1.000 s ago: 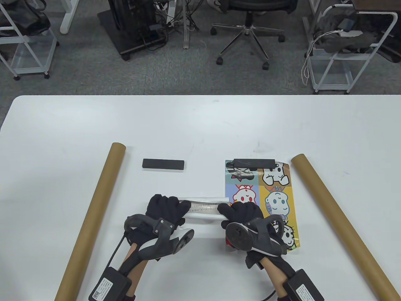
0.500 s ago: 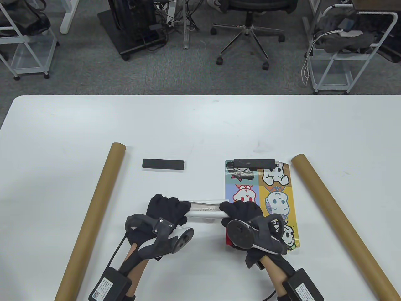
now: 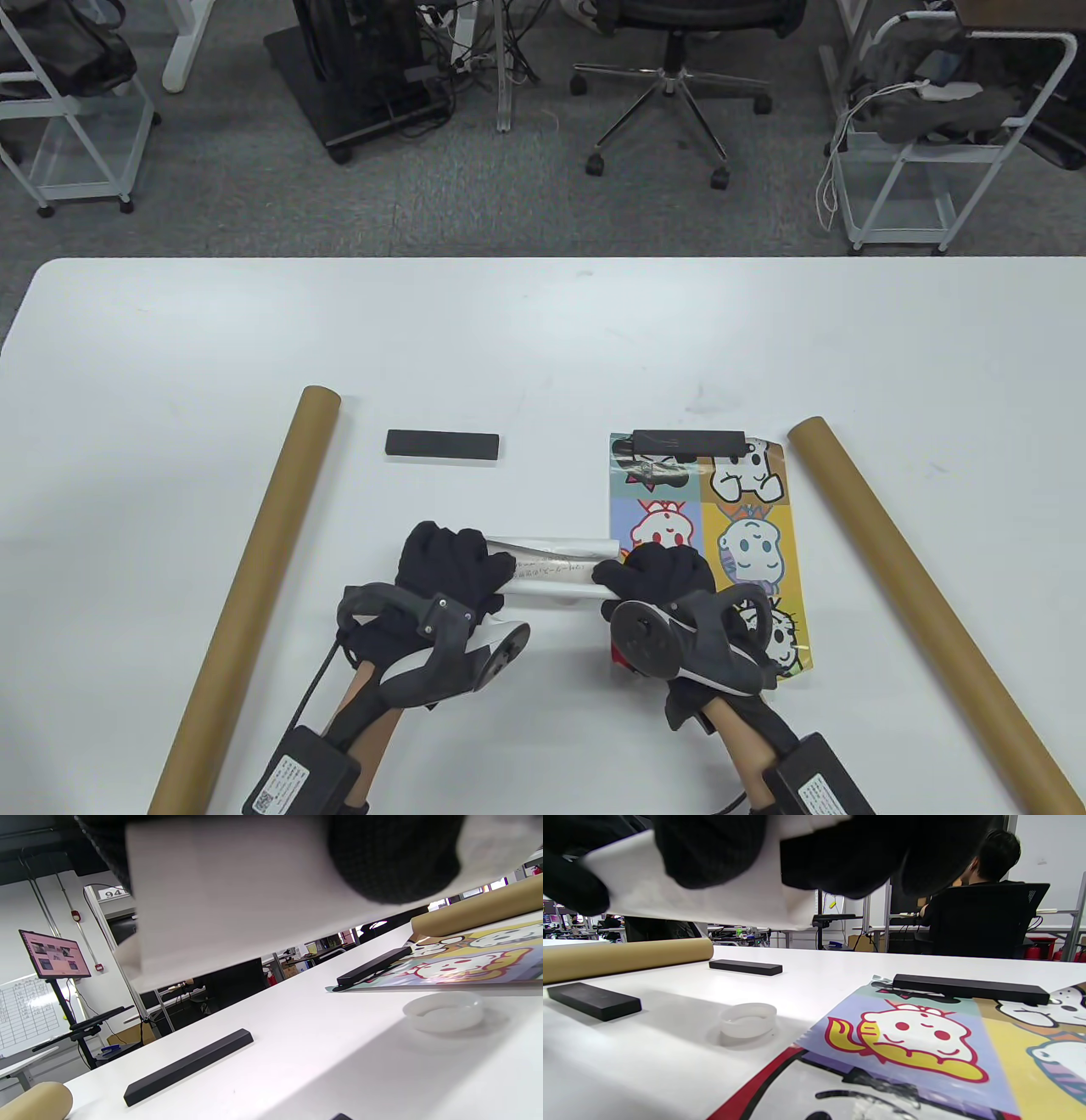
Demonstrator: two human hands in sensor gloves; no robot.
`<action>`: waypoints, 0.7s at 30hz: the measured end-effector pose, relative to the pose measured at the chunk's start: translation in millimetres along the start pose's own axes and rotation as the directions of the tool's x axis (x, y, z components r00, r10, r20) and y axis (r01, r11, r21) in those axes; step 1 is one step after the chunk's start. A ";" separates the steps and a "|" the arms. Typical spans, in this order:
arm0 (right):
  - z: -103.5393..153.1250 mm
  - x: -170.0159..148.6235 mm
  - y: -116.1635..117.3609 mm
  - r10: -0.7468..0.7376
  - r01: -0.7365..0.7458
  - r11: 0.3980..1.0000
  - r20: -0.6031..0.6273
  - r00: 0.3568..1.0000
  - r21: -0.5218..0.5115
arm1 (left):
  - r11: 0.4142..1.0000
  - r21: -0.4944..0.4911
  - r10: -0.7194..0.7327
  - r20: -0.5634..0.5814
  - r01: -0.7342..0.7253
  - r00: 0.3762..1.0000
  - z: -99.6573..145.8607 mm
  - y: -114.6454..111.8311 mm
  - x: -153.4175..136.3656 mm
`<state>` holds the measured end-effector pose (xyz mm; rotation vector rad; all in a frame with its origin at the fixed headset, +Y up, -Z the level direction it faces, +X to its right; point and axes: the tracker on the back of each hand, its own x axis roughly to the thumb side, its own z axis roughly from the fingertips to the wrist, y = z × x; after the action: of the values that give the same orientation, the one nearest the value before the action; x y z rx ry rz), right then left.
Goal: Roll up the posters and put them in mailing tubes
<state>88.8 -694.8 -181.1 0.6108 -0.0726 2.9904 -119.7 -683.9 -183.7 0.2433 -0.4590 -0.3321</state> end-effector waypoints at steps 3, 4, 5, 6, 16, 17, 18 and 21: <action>-0.2 0.5 1.7 0.009 -0.009 1.000 0.008 1.000 0.011 | 0.999 -0.031 0.031 0.012 -0.030 0.999 0.2 -1.5 -0.3; -0.3 0.6 2.0 0.011 -0.011 1.000 0.009 1.000 0.013 | 0.999 -0.032 0.033 0.011 -0.032 0.999 0.4 -1.8 -0.6; -0.4 0.7 2.3 0.012 -0.012 1.000 0.011 1.000 0.013 | 0.999 -0.027 0.033 0.010 -0.033 0.999 0.5 -1.9 -1.0; -0.4 0.6 2.1 0.013 -0.013 1.000 0.012 1.000 0.012 | 0.999 -0.024 0.031 0.009 -0.031 0.999 0.5 -2.3 -1.4; -1.4 -1.4 2.2 0.004 -0.004 1.000 0.003 1.000 0.004 | 0.998 -0.032 0.050 -0.002 -0.050 0.999 0.3 -3.8 -4.3; -1.5 -1.8 2.2 0.004 -0.004 1.000 0.002 1.000 0.002 | 0.998 -0.033 0.054 -0.003 -0.054 0.999 0.1 -4.0 -4.4; -1.8 -2.4 2.6 0.001 -0.001 1.000 0.001 1.000 0.005 | 0.998 -0.034 0.058 -0.004 -0.058 0.998 0.1 -4.8 -4.4; -2.6 -3.0 4.0 -0.008 0.008 1.000 -0.005 1.000 0.018 | 0.997 -0.043 0.057 0.002 -0.056 0.998 -0.9 -6.1 -2.8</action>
<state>90.1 -698.8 -184.8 0.6034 -0.0432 2.9880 -123.2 -688.4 -187.4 0.1879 -0.4606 -0.2867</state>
